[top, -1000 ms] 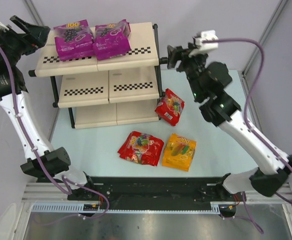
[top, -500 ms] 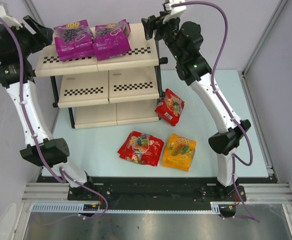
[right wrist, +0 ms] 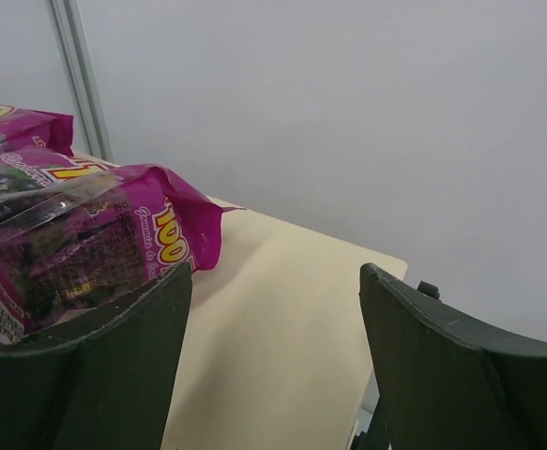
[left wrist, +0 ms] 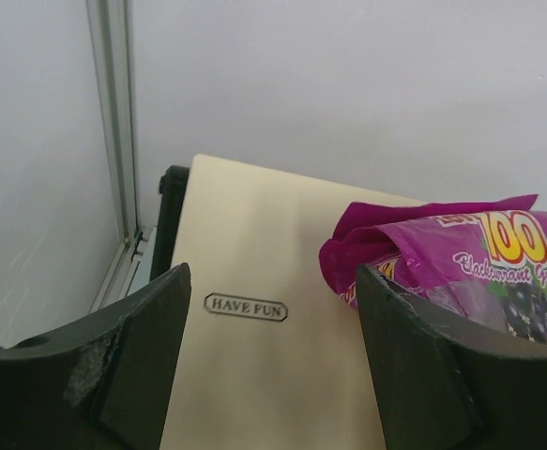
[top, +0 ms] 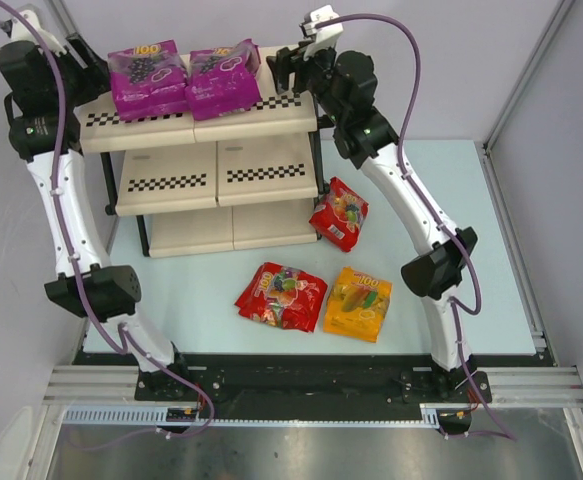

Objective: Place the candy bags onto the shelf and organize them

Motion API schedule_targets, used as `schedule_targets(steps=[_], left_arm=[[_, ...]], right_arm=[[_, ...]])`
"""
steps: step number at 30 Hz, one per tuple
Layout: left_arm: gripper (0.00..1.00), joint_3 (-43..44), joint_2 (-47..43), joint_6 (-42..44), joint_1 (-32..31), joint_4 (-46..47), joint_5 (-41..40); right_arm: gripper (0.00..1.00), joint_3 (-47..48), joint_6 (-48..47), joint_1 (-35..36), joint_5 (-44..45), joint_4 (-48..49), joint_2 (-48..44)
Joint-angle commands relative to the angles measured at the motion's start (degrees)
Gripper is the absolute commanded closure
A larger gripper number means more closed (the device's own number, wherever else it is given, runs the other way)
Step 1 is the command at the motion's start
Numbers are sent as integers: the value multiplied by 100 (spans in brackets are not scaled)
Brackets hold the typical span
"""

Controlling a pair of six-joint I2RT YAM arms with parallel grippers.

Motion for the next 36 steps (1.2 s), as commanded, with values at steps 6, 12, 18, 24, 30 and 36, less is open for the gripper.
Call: schedule_targets(steps=[6,12,18,24,30,36], left_arm=[[23,504,244,483,-595,39,-157],[23,504,314,615,-780,74,45],[21,478,306,694,-798,13,-95],[15,460,156,756,-780,-119,-508],[7,363,-159,747,-763,-251,-1096],[4,73,-503,826,-745,-207,-1458]], right_arm=[[23,394,149,-18,-444,418,171],[23,324,175,-27,-638,418,163],[23,157,184,-27,-735,400,84],[23,-54,-34,184,-481,409,-39],[23,-177,-211,448,-172,453,-75],[23,-221,-185,404,-40,453,-127]])
